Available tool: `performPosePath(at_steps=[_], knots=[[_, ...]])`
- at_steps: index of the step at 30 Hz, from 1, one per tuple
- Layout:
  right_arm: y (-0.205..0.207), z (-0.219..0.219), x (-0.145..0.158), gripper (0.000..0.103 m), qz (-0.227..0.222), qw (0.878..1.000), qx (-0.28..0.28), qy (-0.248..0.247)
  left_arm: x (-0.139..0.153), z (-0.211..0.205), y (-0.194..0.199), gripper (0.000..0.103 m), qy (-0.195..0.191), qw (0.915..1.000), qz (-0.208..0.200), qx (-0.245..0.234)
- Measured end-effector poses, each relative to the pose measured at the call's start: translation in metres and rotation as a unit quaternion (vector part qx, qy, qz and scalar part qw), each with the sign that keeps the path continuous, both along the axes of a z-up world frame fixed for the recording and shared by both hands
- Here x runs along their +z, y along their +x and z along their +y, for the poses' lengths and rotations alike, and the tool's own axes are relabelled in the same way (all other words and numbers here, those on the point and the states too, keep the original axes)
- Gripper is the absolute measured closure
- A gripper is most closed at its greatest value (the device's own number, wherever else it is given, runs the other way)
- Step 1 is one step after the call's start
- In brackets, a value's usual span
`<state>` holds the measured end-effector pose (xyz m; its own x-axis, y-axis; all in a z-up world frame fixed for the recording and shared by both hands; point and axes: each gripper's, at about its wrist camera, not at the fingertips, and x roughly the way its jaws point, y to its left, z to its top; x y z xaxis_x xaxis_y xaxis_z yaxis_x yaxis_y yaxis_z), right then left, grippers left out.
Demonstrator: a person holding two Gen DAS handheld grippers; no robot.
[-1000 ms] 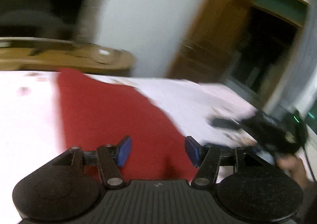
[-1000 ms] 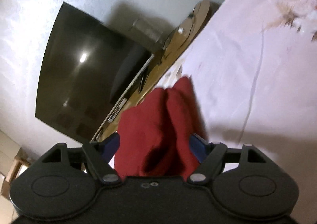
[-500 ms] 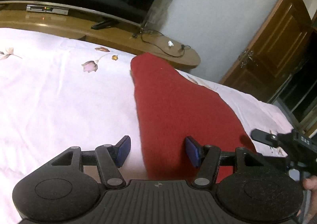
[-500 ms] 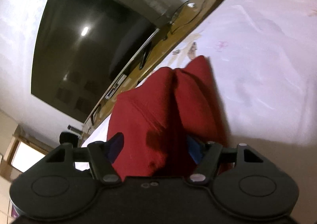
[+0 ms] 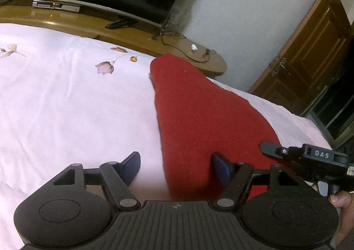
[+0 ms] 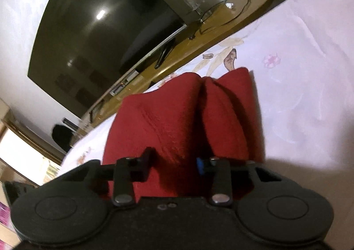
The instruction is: Fold small clothes
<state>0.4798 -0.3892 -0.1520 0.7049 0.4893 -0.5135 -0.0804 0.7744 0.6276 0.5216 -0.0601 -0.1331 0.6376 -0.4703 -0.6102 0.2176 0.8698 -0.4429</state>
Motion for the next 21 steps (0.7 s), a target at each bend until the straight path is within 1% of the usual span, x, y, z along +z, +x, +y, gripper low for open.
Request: performPosePath(at_steps=[1, 2, 5, 7, 9, 10, 13, 15, 16, 17, 19, 21], knots=[[-0.001, 0.002, 0.002, 0.08, -0.003, 1.0, 0.001, -0.013, 0.0, -0.001, 0.001, 0.032, 0.0, 1.0, 0.0, 0.0], [-0.003, 0.005, 0.005, 0.083, -0.008, 1.0, 0.004, -0.024, 0.0, -0.001, 0.001, 0.032, 0.001, 1.0, 0.001, 0.0], [-0.007, 0.015, 0.014, 0.086, -0.026, 0.998, 0.006, -0.062, 0.0, -0.001, 0.001, 0.032, -0.001, 1.0, 0.001, 0.0], [-0.011, 0.018, 0.016, 0.087, -0.032, 0.997, 0.003, -0.072, 0.001, 0.0, 0.001, 0.032, -0.003, 1.0, 0.002, 0.001], [-0.011, 0.017, 0.014, 0.087, -0.032, 0.997, 0.0, -0.068, 0.002, 0.002, 0.001, 0.032, -0.004, 1.0, -0.001, 0.0], [-0.011, 0.016, 0.012, 0.086, -0.029, 0.998, -0.001, -0.063, 0.001, 0.002, 0.001, 0.032, -0.002, 1.0, 0.0, -0.001], [-0.006, 0.014, 0.009, 0.065, -0.02, 0.998, -0.012, -0.05, -0.001, 0.001, 0.002, 0.03, 0.002, 1.0, 0.002, -0.001], [-0.001, 0.015, 0.006, 0.065, -0.017, 0.999, -0.01, -0.05, -0.001, 0.001, 0.004, 0.027, 0.003, 1.0, 0.004, 0.0], [0.001, 0.017, 0.006, 0.067, -0.018, 0.998, -0.008, -0.056, -0.001, 0.001, 0.005, 0.027, 0.002, 1.0, 0.004, 0.001], [0.002, 0.02, 0.007, 0.075, -0.019, 0.998, -0.005, -0.065, 0.0, 0.001, 0.005, 0.027, 0.0, 1.0, 0.003, 0.002], [0.002, 0.027, 0.011, 0.086, -0.031, 0.995, 0.003, -0.09, 0.001, 0.002, 0.006, 0.027, -0.003, 1.0, 0.001, 0.005], [-0.004, 0.035, 0.021, 0.088, -0.055, 0.991, 0.008, -0.122, 0.003, 0.001, 0.008, 0.027, -0.002, 1.0, -0.004, 0.009]])
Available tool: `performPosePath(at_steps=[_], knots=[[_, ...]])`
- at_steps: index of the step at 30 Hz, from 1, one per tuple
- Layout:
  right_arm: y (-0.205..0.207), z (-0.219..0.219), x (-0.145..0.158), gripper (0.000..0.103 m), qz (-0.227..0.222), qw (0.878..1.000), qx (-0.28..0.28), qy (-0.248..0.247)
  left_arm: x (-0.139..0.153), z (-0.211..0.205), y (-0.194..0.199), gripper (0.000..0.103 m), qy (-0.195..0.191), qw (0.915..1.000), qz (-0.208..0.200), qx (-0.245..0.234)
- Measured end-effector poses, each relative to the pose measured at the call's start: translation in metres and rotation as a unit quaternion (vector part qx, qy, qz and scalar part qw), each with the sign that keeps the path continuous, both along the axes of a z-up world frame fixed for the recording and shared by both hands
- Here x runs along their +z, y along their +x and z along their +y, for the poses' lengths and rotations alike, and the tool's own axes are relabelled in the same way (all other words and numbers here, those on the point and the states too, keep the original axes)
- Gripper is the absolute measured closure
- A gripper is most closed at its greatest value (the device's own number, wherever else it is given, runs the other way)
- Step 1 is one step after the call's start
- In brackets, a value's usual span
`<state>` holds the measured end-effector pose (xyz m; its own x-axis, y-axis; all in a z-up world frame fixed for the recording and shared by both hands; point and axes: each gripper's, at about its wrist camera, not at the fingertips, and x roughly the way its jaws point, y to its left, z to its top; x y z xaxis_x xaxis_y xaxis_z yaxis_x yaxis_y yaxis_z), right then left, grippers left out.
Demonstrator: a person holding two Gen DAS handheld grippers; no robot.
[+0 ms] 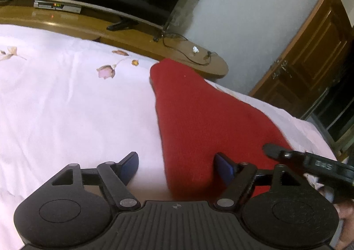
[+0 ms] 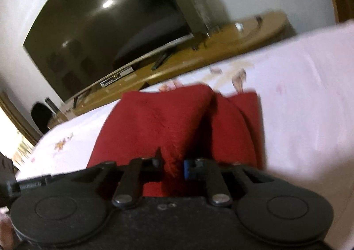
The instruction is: Fold small clothes
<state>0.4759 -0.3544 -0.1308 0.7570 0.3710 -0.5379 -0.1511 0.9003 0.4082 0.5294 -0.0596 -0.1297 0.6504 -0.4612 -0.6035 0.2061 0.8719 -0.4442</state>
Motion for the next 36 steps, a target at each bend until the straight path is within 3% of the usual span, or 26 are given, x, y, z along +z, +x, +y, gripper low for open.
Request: performPosePath(at_steps=[7, 10, 13, 15, 20, 25, 28, 29, 30, 31, 32, 34, 36], knots=[[-0.036, -0.004, 0.045, 0.09, -0.085, 0.996, -0.007, -0.017, 0.015, -0.016, 0.007, 0.027, 0.001, 0.9997, -0.019, -0.016], [-0.041, -0.021, 0.037, 0.09, -0.073, 0.997, -0.031, -0.017, 0.007, -0.031, 0.015, 0.027, 0.029, 0.9989, 0.005, -0.035], [-0.022, -0.041, -0.01, 0.089, 0.014, 0.998, -0.067, 0.004, -0.003, -0.039, 0.022, 0.021, 0.032, 0.9985, 0.024, -0.037], [-0.023, -0.05, -0.018, 0.087, 0.008, 0.996, -0.075, 0.041, 0.0, -0.042, 0.023, 0.021, 0.046, 0.9979, 0.02, -0.041], [-0.021, -0.065, -0.006, 0.069, -0.024, 0.995, -0.065, 0.076, 0.009, -0.034, 0.024, 0.021, 0.038, 0.9985, 0.011, -0.039], [0.02, -0.089, -0.008, 0.062, -0.009, 0.988, -0.046, 0.15, 0.012, -0.031, 0.033, 0.021, 0.034, 0.9987, -0.001, -0.038], [0.042, -0.087, -0.007, 0.062, -0.005, 0.991, -0.028, 0.128, 0.006, -0.035, 0.04, 0.021, 0.046, 0.998, 0.005, -0.043], [0.048, -0.082, -0.007, 0.066, -0.004, 0.994, -0.024, 0.111, 0.004, -0.036, 0.042, 0.021, 0.045, 0.998, 0.012, -0.044], [0.049, -0.076, -0.005, 0.074, -0.009, 0.996, -0.024, 0.085, 0.004, -0.036, 0.044, 0.021, 0.04, 0.9981, 0.017, -0.043], [0.048, -0.069, -0.003, 0.091, -0.021, 0.998, -0.026, 0.051, 0.006, -0.037, 0.044, 0.021, 0.04, 0.9982, 0.017, -0.042], [0.042, -0.063, 0.003, 0.092, -0.04, 0.998, -0.033, 0.019, 0.011, -0.039, 0.043, 0.021, 0.044, 0.9981, 0.006, -0.042], [0.025, -0.063, 0.015, 0.092, -0.083, 0.996, -0.038, 0.007, 0.023, -0.046, 0.042, 0.021, 0.06, 0.9965, -0.023, -0.053], [0.012, -0.065, 0.019, 0.092, -0.103, 0.993, -0.051, -0.019, 0.02, -0.053, 0.049, 0.021, 0.081, 0.9948, -0.02, -0.058]])
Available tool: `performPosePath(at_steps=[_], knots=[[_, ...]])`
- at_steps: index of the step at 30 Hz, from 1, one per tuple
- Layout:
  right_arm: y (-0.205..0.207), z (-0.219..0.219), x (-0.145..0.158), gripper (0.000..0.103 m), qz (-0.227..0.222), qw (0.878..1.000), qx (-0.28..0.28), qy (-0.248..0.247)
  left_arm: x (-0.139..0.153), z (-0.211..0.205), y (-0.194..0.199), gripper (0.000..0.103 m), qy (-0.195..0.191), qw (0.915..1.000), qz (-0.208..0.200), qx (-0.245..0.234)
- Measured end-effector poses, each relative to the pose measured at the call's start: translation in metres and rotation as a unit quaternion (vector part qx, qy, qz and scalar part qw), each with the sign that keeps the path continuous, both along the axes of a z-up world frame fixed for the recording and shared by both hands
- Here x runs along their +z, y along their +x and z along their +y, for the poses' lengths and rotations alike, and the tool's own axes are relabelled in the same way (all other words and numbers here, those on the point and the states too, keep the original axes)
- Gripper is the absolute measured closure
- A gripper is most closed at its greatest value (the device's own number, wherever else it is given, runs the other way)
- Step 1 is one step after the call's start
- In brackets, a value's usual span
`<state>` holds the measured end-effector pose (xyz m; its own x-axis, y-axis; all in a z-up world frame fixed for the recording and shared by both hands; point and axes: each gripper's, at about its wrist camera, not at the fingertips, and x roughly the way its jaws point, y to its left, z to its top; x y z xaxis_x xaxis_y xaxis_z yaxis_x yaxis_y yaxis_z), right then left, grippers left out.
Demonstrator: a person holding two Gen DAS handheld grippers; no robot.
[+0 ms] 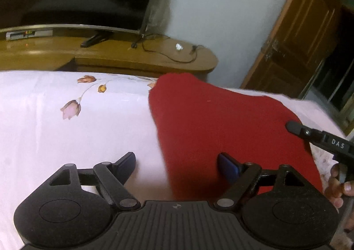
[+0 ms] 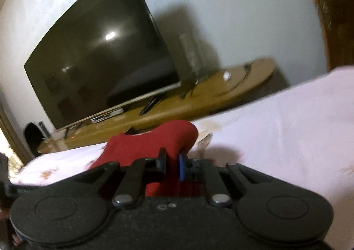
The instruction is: Fold small clothes
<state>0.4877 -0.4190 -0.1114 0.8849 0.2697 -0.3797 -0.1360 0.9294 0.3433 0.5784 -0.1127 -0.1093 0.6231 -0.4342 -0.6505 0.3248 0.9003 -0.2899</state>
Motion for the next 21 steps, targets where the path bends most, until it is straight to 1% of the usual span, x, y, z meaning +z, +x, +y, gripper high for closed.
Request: performPosePath(at_steps=[1, 2, 3, 4, 6, 7, 8, 9, 10, 11, 15, 17, 19, 21], knots=[[0.002, -0.003, -0.006, 0.092, 0.013, 1.0, -0.007, -0.003, -0.007, -0.005, 0.006, 0.021, 0.012, 0.9998, 0.013, -0.001], [0.012, -0.006, -0.019, 0.092, 0.049, 0.999, -0.015, -0.003, -0.015, -0.007, 0.009, 0.019, 0.005, 0.9998, 0.021, -0.004], [0.023, -0.005, -0.033, 0.092, 0.087, 0.996, -0.022, -0.006, -0.019, -0.008, 0.01, 0.012, 0.0, 0.9997, 0.024, 0.003], [0.028, -0.004, -0.043, 0.091, 0.098, 0.995, -0.024, -0.008, -0.02, -0.008, 0.011, 0.011, -0.001, 0.9997, 0.025, 0.007], [0.029, -0.004, -0.041, 0.088, 0.099, 0.995, -0.029, 0.003, -0.019, -0.006, 0.01, 0.011, -0.001, 0.9997, 0.024, 0.005], [0.027, -0.006, -0.036, 0.082, 0.098, 0.995, -0.03, 0.016, -0.018, -0.004, 0.01, 0.011, -0.001, 0.9997, 0.025, 0.003], [0.022, -0.007, -0.032, 0.073, 0.093, 0.995, -0.034, 0.017, -0.016, -0.001, 0.009, 0.011, -0.003, 0.9996, 0.026, 0.005], [0.014, -0.009, -0.027, 0.067, 0.085, 0.995, -0.04, 0.015, -0.012, 0.005, 0.007, 0.011, -0.012, 0.9995, 0.029, 0.008], [0.004, -0.012, -0.022, 0.054, 0.077, 0.996, -0.044, 0.015, -0.009, 0.009, 0.003, 0.011, -0.024, 0.9993, 0.028, 0.008], [-0.009, -0.017, -0.019, 0.051, 0.07, 0.996, -0.048, 0.02, -0.007, 0.015, -0.006, 0.011, -0.035, 0.999, 0.024, 0.008], [-0.06, -0.028, -0.019, 0.052, 0.074, 0.995, -0.045, 0.057, -0.006, 0.028, -0.038, 0.011, -0.085, 0.9959, 0.029, -0.007], [-0.08, -0.023, -0.024, 0.056, 0.083, 0.993, -0.035, 0.075, -0.012, 0.024, -0.051, 0.011, -0.087, 0.9954, 0.036, -0.019], [-0.095, -0.012, -0.029, 0.062, 0.09, 0.993, -0.027, 0.078, -0.019, 0.023, -0.066, 0.011, -0.087, 0.9948, 0.042, -0.032], [-0.107, -0.005, -0.03, 0.063, 0.091, 0.992, -0.023, 0.085, -0.024, 0.029, -0.08, 0.011, -0.093, 0.9939, 0.049, -0.033]])
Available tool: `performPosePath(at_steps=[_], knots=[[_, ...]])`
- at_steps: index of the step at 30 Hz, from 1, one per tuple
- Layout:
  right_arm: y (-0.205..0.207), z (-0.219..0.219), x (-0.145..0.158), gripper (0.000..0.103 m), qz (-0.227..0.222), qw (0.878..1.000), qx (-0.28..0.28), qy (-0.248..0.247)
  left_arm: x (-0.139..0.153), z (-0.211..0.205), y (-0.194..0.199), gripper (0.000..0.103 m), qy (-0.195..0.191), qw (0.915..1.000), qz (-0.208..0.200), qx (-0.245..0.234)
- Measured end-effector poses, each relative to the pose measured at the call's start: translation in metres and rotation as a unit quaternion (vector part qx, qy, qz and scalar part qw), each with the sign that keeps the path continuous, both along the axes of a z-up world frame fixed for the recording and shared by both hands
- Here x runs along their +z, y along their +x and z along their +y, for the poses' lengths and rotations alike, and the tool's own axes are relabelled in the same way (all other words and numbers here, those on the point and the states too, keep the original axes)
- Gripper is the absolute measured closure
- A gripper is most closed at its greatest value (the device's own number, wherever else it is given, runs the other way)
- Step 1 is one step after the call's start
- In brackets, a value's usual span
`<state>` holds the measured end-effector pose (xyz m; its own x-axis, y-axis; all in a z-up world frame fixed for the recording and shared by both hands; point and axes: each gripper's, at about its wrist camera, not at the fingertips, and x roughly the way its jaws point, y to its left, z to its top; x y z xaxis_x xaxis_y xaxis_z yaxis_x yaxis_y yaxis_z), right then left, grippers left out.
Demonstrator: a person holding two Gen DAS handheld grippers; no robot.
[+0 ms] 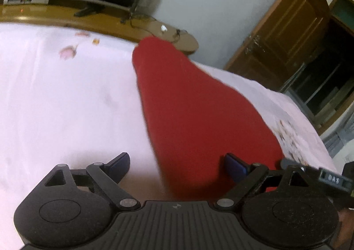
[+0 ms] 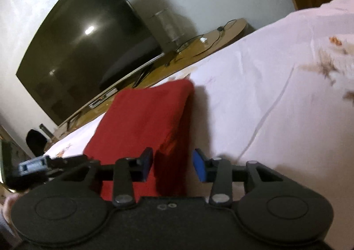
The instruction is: Fold small clothes
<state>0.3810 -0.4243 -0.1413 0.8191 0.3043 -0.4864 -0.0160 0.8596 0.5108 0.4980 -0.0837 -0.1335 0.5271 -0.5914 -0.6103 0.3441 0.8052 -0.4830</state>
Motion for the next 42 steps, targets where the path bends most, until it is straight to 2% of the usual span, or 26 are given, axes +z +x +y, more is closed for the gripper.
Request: performPosePath(at_steps=[2, 3, 5, 6, 10, 12, 16, 18, 21, 22, 24, 25, 26, 29, 31, 33, 34, 35, 39, 41, 42], knots=[[-0.005, 0.006, -0.001, 0.063, 0.003, 1.0, -0.006, 0.004, -0.005, 0.003, -0.013, 0.011, -0.016, 0.9998, 0.009, -0.002], [-0.005, 0.008, -0.002, 0.064, 0.008, 1.0, -0.005, 0.006, -0.007, 0.0, -0.019, 0.011, -0.004, 1.0, 0.003, -0.005], [0.0, 0.015, -0.006, 0.082, 0.02, 1.0, 0.0, 0.001, -0.006, -0.005, -0.026, 0.014, 0.042, 0.9988, -0.023, -0.007], [0.004, 0.017, -0.007, 0.083, 0.026, 1.0, -0.002, -0.012, -0.006, -0.008, -0.027, 0.021, 0.067, 0.9971, -0.034, -0.005], [0.001, 0.019, 0.003, 0.088, 0.01, 1.0, 0.001, -0.013, -0.001, -0.003, -0.035, 0.022, 0.105, 0.9931, -0.051, -0.008], [-0.006, 0.02, 0.01, 0.091, -0.004, 1.0, 0.008, -0.018, -0.002, 0.004, -0.038, 0.022, 0.098, 0.9937, -0.054, -0.009], [0.002, 0.013, -0.018, 0.092, 0.037, 0.999, 0.0, -0.028, 0.001, 0.003, -0.037, 0.022, 0.116, 0.9911, -0.063, -0.021], [0.003, 0.007, -0.022, 0.091, 0.03, 0.999, -0.008, -0.007, 0.001, 0.009, -0.038, 0.022, 0.112, 0.9913, -0.063, -0.026], [0.003, 0.012, -0.019, 0.086, 0.032, 0.999, -0.004, -0.025, 0.004, 0.018, -0.042, 0.022, 0.11, 0.9917, -0.061, -0.028], [0.003, 0.009, -0.02, 0.078, 0.039, 0.999, -0.003, -0.02, 0.005, 0.019, -0.04, 0.022, 0.11, 0.9917, -0.06, -0.028], [0.002, 0.0, -0.02, 0.073, 0.047, 0.999, -0.002, 0.005, 0.009, 0.027, -0.04, 0.021, 0.111, 0.9922, -0.055, -0.015], [-0.001, -0.004, -0.017, 0.065, 0.047, 0.999, -0.004, 0.011, 0.014, 0.032, -0.041, 0.02, 0.108, 0.9926, -0.055, -0.004], [-0.004, -0.009, -0.013, 0.064, 0.042, 0.999, -0.006, 0.011, 0.019, 0.037, -0.043, 0.02, 0.099, 0.9934, -0.057, 0.006], [-0.01, -0.019, -0.001, 0.064, 0.012, 0.999, -0.013, 0.03, 0.034, 0.043, -0.028, 0.02, 0.036, 0.9973, -0.062, 0.018], [-0.002, -0.027, 0.001, 0.062, 0.005, 0.997, -0.022, 0.067, 0.041, 0.034, -0.011, 0.02, 0.014, 0.9982, -0.056, 0.016], [0.012, -0.03, 0.005, 0.062, 0.005, 0.996, -0.033, 0.081, 0.044, 0.021, 0.004, 0.02, 0.008, 0.9984, -0.055, 0.012], [0.022, -0.028, 0.008, 0.064, 0.003, 0.997, -0.032, 0.074, 0.044, 0.014, 0.012, 0.02, 0.012, 0.9985, -0.052, 0.012], [0.022, -0.029, 0.011, 0.071, -0.003, 0.997, -0.033, 0.067, 0.044, 0.008, 0.019, 0.02, 0.016, 0.9986, -0.049, 0.014], [0.055, -0.021, 0.018, 0.081, -0.018, 0.998, -0.035, 0.043, 0.03, -0.005, 0.042, 0.02, 0.043, 0.9985, -0.029, 0.02], [0.072, -0.012, 0.017, 0.094, -0.012, 0.999, -0.03, 0.022, 0.021, -0.005, 0.045, 0.02, 0.041, 0.9988, -0.015, 0.022], [0.081, -0.005, 0.014, 0.096, -0.008, 1.0, -0.019, 0.011, 0.015, -0.004, 0.047, 0.02, 0.047, 0.9986, -0.007, 0.023]])
